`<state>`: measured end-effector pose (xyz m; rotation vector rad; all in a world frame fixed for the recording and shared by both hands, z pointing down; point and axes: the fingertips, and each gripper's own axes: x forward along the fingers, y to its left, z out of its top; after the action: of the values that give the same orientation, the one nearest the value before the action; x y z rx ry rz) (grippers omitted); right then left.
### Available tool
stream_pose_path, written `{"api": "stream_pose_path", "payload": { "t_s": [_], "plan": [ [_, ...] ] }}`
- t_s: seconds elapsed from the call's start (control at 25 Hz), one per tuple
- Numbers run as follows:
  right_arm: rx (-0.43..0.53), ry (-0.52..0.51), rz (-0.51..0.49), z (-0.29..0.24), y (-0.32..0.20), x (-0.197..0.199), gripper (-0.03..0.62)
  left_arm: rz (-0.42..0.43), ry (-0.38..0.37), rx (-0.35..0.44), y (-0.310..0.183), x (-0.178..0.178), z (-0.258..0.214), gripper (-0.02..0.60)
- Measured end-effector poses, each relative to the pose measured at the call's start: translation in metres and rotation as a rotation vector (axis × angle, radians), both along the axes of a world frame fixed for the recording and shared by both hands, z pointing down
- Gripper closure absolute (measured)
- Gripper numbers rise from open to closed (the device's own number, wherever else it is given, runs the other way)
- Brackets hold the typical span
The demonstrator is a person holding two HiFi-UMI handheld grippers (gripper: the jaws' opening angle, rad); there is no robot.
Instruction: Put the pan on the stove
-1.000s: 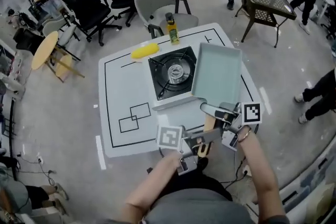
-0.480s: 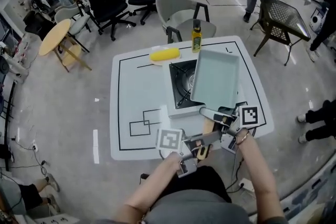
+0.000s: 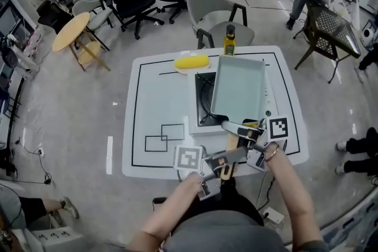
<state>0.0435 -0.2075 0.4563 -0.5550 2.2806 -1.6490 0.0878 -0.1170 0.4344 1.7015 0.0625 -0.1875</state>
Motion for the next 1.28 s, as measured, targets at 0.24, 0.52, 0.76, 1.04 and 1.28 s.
{"api": "stream_pose_path", "payload": {
  "t_s": [0.24, 0.52, 0.76, 1.04, 1.28],
  "plan": [
    [-0.018, -0.024, -0.091, 0.006, -0.005, -0.003, 0.41, -0.098, 0.002, -0.021, -0.009, 0.007, 0.002, 0.53],
    [-0.063, -0.041, -0.174, 0.016, -0.003, -0.009, 0.411, -0.193, -0.022, -0.04, -0.014, 0.007, 0.009, 0.529],
    [-0.075, -0.049, -0.224, 0.021, -0.005, -0.013, 0.411, -0.246, -0.032, -0.057, -0.019, 0.006, 0.012, 0.529],
    [-0.109, -0.06, -0.244, 0.027, -0.006, -0.013, 0.411, -0.266, -0.041, -0.088, -0.022, 0.008, 0.016, 0.529],
    [-0.138, -0.051, -0.236, 0.029, -0.01, -0.011, 0.411, -0.264, -0.037, -0.109, -0.026, 0.009, 0.017, 0.529]
  ]
}}
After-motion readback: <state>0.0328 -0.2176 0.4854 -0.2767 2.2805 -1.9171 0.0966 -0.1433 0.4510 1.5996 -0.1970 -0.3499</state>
